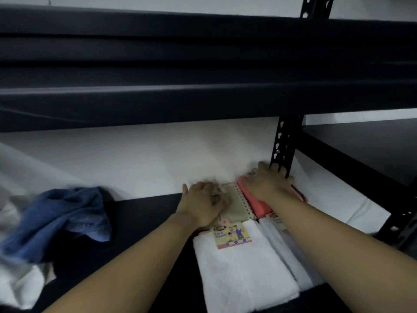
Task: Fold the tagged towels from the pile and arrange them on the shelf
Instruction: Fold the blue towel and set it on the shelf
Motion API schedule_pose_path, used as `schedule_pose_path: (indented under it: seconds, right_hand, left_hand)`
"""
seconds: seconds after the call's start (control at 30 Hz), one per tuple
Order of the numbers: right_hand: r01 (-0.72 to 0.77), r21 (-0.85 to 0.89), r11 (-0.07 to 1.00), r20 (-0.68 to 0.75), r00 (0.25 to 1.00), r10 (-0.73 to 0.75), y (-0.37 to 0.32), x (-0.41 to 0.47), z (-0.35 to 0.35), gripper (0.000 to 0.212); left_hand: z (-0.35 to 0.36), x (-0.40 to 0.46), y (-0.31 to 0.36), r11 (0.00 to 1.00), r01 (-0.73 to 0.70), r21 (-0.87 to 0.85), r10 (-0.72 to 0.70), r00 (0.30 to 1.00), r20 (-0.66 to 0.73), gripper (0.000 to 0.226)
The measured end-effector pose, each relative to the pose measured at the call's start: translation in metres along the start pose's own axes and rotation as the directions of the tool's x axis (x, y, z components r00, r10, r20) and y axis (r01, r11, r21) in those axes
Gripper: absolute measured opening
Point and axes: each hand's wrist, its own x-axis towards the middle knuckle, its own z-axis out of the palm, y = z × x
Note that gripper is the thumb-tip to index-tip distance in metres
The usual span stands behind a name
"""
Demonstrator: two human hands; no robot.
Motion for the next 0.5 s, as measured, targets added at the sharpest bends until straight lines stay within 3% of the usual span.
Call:
schedule_pose_path:
  seconds: [0.2,0.3,0.4,0.5]
  right_hand:
    - [0.284,0.107,0.953,0.051,0.955,-0.291,-0.098,-0.064,0.031,0.067]
    - [0.376,0.111,0.92,0.163,0.906,-0.39,-0.154,-0.101,0.052,0.076]
    - [0.404,0.174,0.898,0.248,0.864,-0.437,-0.206,-0.137,0.076,0.093]
    - [0.365,0.375,0.852,0.24,0.85,-0.469,-0.249,-0.163,0.09,0.087]
  left_hand:
    - [-0.036,-0.082,-0.087,0.985,0.152,0.077,-0.135,0.971,-0.196,0.047]
    - [-0.063,-0.126,-0.131,0.98,0.184,0.079,-0.141,0.912,-0.384,0.035]
    - [-0.097,-0.17,-0.183,0.951,0.272,0.145,-0.167,0.851,-0.499,0.045]
    - [-0.123,-0.211,-0.227,0.904,0.379,0.198,-0.214,0.803,-0.556,0.057]
